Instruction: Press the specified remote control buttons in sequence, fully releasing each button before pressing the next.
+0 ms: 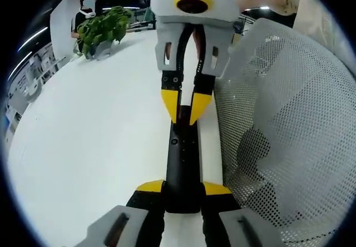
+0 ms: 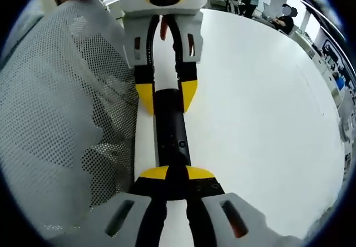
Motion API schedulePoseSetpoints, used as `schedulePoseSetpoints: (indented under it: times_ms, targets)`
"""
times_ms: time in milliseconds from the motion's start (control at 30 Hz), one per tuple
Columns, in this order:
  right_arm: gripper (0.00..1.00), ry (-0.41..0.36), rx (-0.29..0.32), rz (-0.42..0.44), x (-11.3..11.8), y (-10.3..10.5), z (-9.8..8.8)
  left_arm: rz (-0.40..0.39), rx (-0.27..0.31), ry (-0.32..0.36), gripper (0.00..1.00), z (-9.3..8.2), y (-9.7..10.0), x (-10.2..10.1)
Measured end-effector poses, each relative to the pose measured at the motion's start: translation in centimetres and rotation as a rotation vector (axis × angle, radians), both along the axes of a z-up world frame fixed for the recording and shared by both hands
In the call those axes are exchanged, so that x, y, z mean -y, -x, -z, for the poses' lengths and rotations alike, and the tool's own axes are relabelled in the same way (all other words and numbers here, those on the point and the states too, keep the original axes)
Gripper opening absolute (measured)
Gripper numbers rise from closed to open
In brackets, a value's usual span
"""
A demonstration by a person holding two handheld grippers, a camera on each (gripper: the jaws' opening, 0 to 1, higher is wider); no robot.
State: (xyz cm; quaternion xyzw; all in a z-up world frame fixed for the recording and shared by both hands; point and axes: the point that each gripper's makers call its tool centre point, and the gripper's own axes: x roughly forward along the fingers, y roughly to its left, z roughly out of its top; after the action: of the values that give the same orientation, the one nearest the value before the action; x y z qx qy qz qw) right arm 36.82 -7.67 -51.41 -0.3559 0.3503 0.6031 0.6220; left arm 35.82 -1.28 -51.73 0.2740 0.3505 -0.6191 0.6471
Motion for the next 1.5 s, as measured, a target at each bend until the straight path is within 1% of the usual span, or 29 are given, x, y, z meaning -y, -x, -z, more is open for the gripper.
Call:
schedulePoseSetpoints:
  times_ms: [33, 67, 133, 167, 267, 367, 467, 533, 567, 600, 633, 667, 700, 733, 767, 800, 1000, 1067, 1267, 1333, 1433, 1500]
  targets:
    - [0.09, -0.011, 0.013, 0.002, 0.1, 0.0, 0.0, 0.002, 0.003, -0.002, 0.24, 0.0, 0.0, 0.0]
    - [0.09, -0.014, 0.014, 0.025, 0.2, 0.2, 0.0, 0.002, 0.004, -0.006, 0.24, 0.0, 0.0, 0.0]
    - [0.09, -0.021, 0.023, 0.038, 0.2, 0.2, 0.0, 0.004, 0.005, -0.01, 0.24, 0.0, 0.0, 0.0]
    - [0.1, -0.024, 0.022, 0.04, 0.3, 0.3, -0.1, 0.003, 0.004, -0.01, 0.24, 0.0, 0.0, 0.0]
    - [0.13, -0.025, -0.005, 0.064, 0.8, 0.1, 0.0, 0.003, 0.004, -0.008, 0.24, 0.0, 0.0, 0.0]
    - [0.13, -0.003, -0.001, 0.059, 1.6, 0.1, 0.0, 0.002, 0.002, -0.006, 0.24, 0.0, 0.0, 0.0]
    - [0.14, 0.007, -0.009, 0.073, 2.2, 0.0, 0.0, 0.003, 0.002, -0.006, 0.24, 0.0, 0.0, 0.0]
    - [0.17, 0.008, -0.011, 0.076, 2.3, 0.0, 0.1, 0.004, 0.002, -0.007, 0.24, 0.0, 0.0, 0.0]
    - [0.2, 0.016, -0.009, 0.077, 2.3, 0.0, 0.2, 0.004, 0.002, -0.006, 0.24, 0.0, 0.0, 0.0]
    - [0.26, 0.02, -0.01, 0.075, 2.2, 0.1, 0.3, 0.005, 0.003, -0.006, 0.24, 0.0, 0.0, 0.0]
    - [0.3, 0.035, -0.01, 0.069, 2.2, 0.2, 0.6, 0.004, 0.003, -0.007, 0.24, 0.0, 0.0, 0.0]
    - [0.31, 0.061, -0.005, 0.049, 2.2, 0.5, 0.9, 0.004, 0.003, -0.007, 0.24, 0.0, 0.0, 0.0]
    - [0.3, 0.068, 0.003, 0.033, 2.1, 0.7, 1.1, 0.003, 0.003, -0.006, 0.24, 0.0, 0.0, 0.0]
    - [0.31, 0.076, 0.029, 0.015, 2.0, 0.6, 1.6, 0.005, 0.004, -0.006, 0.24, 0.0, 0.0, 0.1]
    - [0.3, 0.072, 0.019, 0.016, 1.9, 0.8, 1.4, 0.003, 0.003, -0.007, 0.24, 0.0, 0.0, 0.0]
    - [0.28, 0.06, 0.019, 0.032, 1.6, 0.5, 1.2, 0.007, 0.006, -0.007, 0.24, 0.0, 0.1, 0.1]
    - [0.28, 0.055, -0.004, 0.038, 1.2, 0.5, 1.3, 0.009, 0.007, -0.009, 0.24, 0.0, 0.0, 0.0]
    - [0.27, 0.039, -0.01, 0.054, 0.5, 0.4, 1.4, 0.013, 0.01, -0.013, 0.24, 0.1, 0.0, 0.0]
    - [0.26, 0.005, -0.009, 0.056, -1.6, 0.5, 1.3, 0.012, 0.012, -0.013, 0.24, 0.1, 0.1, 0.1]
    - [0.26, 0.006, -0.007, 0.039, -1.5, 0.5, 1.3, 0.01, 0.013, -0.014, 0.24, 0.1, 0.1, 0.1]
    - [0.25, -0.027, -0.01, 0.041, -1.3, 0.5, 1.3, 0.011, 0.015, -0.016, 0.24, 0.1, 0.1, 0.1]
    - [0.25, -0.033, -0.013, 0.046, -1.3, 0.4, 1.3, 0.011, 0.017, -0.016, 0.24, 0.1, 0.1, 0.2]
